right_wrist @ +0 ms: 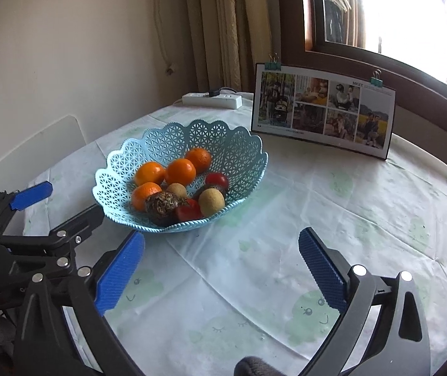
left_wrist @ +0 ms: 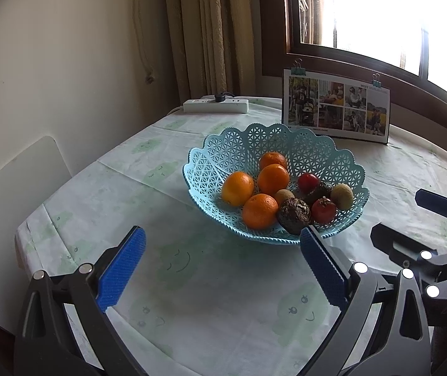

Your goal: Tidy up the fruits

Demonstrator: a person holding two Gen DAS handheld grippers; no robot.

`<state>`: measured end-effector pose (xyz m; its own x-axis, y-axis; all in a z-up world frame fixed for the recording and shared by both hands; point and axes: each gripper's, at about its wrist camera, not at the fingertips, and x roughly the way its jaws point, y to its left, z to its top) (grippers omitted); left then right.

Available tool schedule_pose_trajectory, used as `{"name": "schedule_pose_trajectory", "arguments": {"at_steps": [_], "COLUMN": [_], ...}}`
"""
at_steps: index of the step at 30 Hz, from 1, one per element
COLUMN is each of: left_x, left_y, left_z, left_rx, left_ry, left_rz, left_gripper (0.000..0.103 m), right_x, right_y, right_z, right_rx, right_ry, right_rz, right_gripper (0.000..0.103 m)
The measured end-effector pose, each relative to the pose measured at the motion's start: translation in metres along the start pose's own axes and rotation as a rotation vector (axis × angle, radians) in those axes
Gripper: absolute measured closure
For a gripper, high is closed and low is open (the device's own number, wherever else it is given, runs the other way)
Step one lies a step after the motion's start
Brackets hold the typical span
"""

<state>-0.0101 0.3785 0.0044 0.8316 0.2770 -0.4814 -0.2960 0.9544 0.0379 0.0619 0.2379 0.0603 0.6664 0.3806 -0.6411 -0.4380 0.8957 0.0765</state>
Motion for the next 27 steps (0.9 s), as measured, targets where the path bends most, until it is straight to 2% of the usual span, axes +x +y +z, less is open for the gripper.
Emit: {"name": "schedule_pose_trajectory", "arguments": {"at_steps": [7, 13, 20, 27], "left_x": [0.0014, 0.0022, 0.0018, -0.0003], "left_y": [0.0019, 0.0016, 0.0014, -0.0003], "left_z": [-0.0022, -0.0024, -0.0021, -0.0033], "left_rx": [-0.003, -0.004, -0.004, -0.002], "left_ry": [0.001, 0.002, 0.001, -0.001], "left_rz": [0.004, 0.005, 0.004, 0.005], "left_gripper": [0.003, 0.003, 0.003, 0.003], "right_x": [0.0071, 0.0105, 0.0095, 0.0007], "right_y": [-0.0017, -0.0026, -0.0049, -0.0036], "right_z": [0.0006, -0.0012, -0.0014, -0.0002], "right_rx": [0.003, 0.008, 0.021, 0.008], "right_ry": [0.041, 0.063, 0.06, 0.02], "right_rz": [-0.036, -0.021, -0.011, -0.029], "right_gripper": [0.005, 0.005, 0.005, 0.005]}}
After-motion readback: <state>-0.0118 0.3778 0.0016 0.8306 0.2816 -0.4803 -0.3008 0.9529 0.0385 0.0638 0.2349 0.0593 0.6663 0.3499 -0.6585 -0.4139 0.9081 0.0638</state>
